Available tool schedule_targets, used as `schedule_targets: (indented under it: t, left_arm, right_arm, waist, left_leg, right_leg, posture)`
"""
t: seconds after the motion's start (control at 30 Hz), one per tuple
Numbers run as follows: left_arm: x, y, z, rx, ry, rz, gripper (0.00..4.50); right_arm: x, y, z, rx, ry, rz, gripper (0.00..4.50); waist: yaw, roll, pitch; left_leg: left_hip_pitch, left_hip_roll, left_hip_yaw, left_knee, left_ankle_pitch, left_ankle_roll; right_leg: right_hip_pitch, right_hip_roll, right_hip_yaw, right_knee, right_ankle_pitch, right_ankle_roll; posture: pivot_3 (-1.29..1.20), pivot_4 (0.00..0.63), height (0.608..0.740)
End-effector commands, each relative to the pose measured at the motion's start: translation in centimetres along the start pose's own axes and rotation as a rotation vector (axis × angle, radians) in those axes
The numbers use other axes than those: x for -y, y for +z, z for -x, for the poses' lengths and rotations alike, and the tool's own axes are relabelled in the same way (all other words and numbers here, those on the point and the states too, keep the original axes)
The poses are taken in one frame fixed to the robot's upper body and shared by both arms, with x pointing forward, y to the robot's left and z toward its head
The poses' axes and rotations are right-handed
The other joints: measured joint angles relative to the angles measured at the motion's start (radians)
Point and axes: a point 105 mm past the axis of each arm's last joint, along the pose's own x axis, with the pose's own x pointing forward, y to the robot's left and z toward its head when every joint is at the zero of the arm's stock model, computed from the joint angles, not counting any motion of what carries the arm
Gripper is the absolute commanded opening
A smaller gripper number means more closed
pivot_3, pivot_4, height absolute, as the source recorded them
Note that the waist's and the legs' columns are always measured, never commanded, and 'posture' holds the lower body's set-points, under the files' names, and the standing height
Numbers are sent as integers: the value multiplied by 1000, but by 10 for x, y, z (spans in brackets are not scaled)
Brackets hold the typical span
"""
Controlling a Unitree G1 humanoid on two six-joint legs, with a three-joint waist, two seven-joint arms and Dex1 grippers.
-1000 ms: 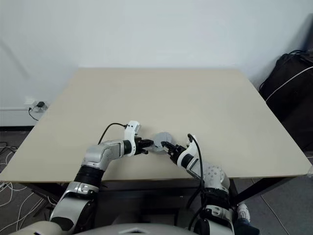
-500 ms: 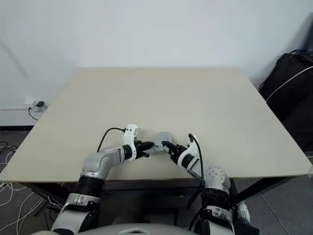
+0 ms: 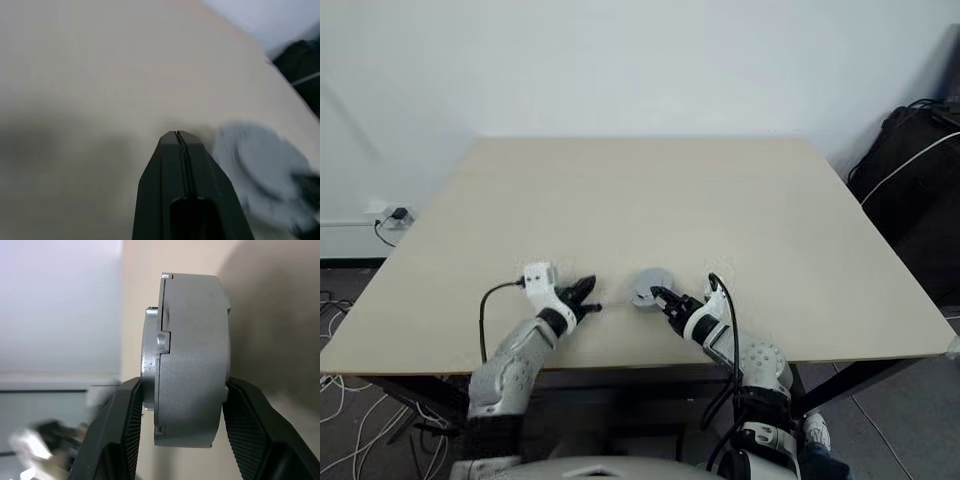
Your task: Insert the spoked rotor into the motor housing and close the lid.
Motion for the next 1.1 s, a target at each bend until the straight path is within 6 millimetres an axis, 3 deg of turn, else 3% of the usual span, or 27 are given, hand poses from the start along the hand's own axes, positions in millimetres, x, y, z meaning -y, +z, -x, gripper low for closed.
schedule_targets:
  t: [0.03, 0.27, 0.33, 0.5, 0.77, 1.1]
  left_arm:
    - [16, 5, 8, 58, -82, 105, 0]
    - [31, -5, 26, 104, -194, 328, 0]
    - [39, -8, 32, 101, -271, 452, 372]
    - [48, -12, 43, 99, -347, 612, 1901]
    - [59, -13, 47, 127, -395, 696, 4476]
    - [55, -13, 44, 158, -367, 761, 4476]
  right_arm:
    - [-50, 1, -3, 22, 257, -19, 2054]
    - [-74, -6, -1, -36, 345, 0, 2054]
    - [-78, -9, -2, -55, 350, 15, 2054]
    - [-81, -15, 1, -107, 353, 39, 2054]
    - [-77, -15, 3, -133, 327, 52, 2054]
    - [-71, -21, 6, -176, 299, 64, 2054]
  waist:
    - [0, 0, 0]
    - [-3, 0, 1]
    - [-3, 0, 1]
    - [-10, 1, 1]
    - [-9, 0, 1]
    - [-9, 1, 1]
  left_leg:
    - [0, 0, 0, 0, 0, 0]
    - [0, 0, 0, 0, 0, 0]
    - [0, 0, 0, 0, 0, 0]
    - [0, 0, 0, 0, 0, 0]
    - [1, 0, 0, 1, 0, 0]
    - [0, 0, 0, 1, 0, 0]
  right_leg:
    - [0, 0, 0, 0, 0, 0]
    - [0, 0, 0, 1, -3, -5]
    - [0, 0, 0, 1, -3, -5]
    - [0, 0, 0, 0, -4, -4]
    - [0, 0, 0, 1, -6, -2]
    - [0, 0, 0, 0, -6, -2]
  posture:
    - [0, 0, 740]
    - [0, 0, 740]
    - [0, 0, 740]
    - [0, 0, 740]
    - [0, 0, 740]
    - [0, 0, 740]
